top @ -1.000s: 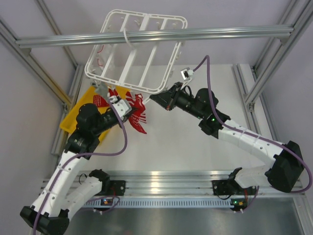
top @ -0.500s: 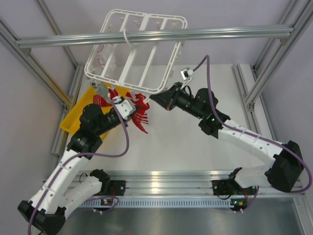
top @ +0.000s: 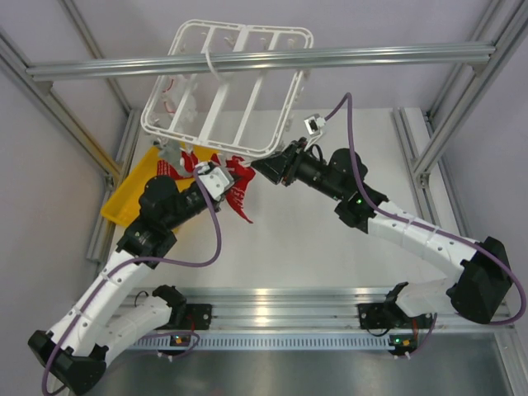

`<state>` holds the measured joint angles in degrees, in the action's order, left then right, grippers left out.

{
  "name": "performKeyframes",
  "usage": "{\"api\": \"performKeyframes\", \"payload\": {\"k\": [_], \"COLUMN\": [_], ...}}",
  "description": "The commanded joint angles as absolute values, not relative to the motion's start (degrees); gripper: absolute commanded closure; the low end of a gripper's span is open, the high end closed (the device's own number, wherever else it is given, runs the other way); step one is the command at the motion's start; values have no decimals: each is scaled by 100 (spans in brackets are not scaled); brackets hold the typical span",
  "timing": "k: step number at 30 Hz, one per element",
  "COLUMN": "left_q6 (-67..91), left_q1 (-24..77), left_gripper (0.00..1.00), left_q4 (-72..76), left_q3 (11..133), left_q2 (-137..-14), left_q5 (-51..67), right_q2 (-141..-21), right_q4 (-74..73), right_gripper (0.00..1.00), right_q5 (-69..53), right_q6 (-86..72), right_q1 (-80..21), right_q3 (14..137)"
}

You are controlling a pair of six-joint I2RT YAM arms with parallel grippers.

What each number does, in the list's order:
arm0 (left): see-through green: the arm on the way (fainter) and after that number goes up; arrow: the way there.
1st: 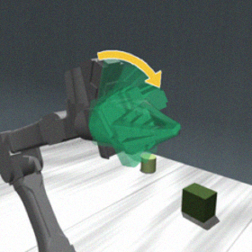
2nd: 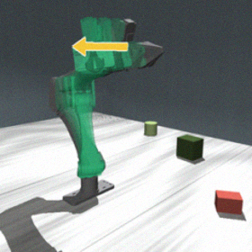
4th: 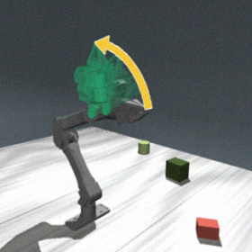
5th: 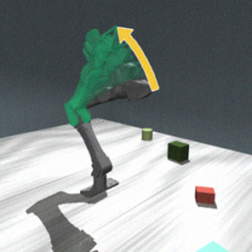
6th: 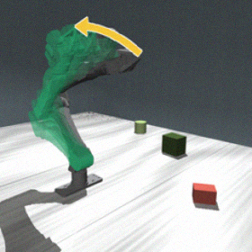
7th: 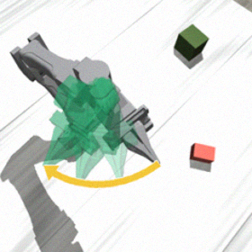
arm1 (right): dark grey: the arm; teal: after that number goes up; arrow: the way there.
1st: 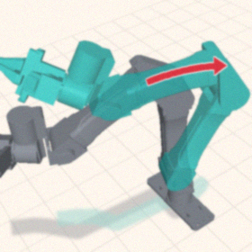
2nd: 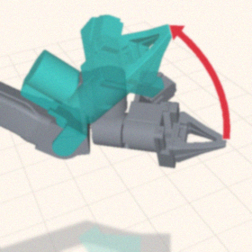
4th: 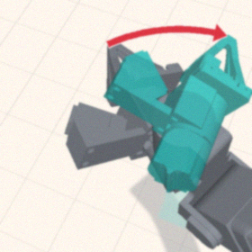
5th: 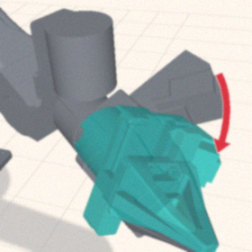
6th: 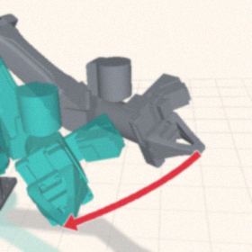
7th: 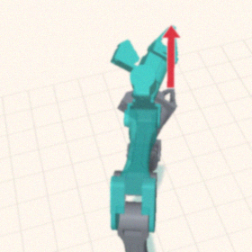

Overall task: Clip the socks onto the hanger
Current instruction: Clamp the sock onto the hanger.

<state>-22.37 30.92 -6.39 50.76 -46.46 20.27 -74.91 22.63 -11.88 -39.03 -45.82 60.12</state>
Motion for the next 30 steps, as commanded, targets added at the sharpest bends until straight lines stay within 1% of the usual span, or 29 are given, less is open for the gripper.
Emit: {"api": "performKeyframes", "payload": {"k": [1, 3, 4, 6, 7, 10, 19, 22, 26, 30], "left_q6": [-2162, -2127, -2118, -2066, -2022, -1907, -1600, -1486, -1362, -1248], "left_q1": [3129, 3129, 3129, 3129, 3129, 3129, 3120, 3120, 3085, 3059], "left_gripper": [100, 100, 100, 100, 100, 100, 100, 100, 100, 100], "left_q4": [-237, -281, -360, -413, -430, -553, -1002, -1169, -1300, -1441], "left_q3": [5045, 5036, 5036, 5028, 5001, 4966, 4992, 5071, 5115, 5177], "left_q2": [-4614, -4605, -4605, -4588, -4553, -4430, -4087, -4052, -4017, -4095], "left_q5": [1837, 1697, 1644, 1547, 1408, 1205, 511, 247, 132, 245], "right_q2": [-7515, -7488, -7453, -7418, -7366, -7217, -6462, -6233, -6196, -6275], "right_q4": [2259, 2250, 2241, 2224, 2198, 2162, 2180, 2127, 1969, 2380], "right_gripper": [62, 60, 57, 53, 50, 46, 45, 45, 46, 46], "right_q5": [-1046, -1055, -1055, -1055, -1081, -1125, -1599, -1574, -1652, -2038], "right_q6": [-3771, -3771, -3744, -3718, -3709, -3683, -3183, -2962, -3050, -2831], "right_q1": [-4474, -4456, -4447, -4412, -4386, -4281, -4017, -3947, -3631, -3586], "right_q3": [6275, 6267, 6267, 6240, 6232, 6144, 5564, 5370, 5335, 5449]}}
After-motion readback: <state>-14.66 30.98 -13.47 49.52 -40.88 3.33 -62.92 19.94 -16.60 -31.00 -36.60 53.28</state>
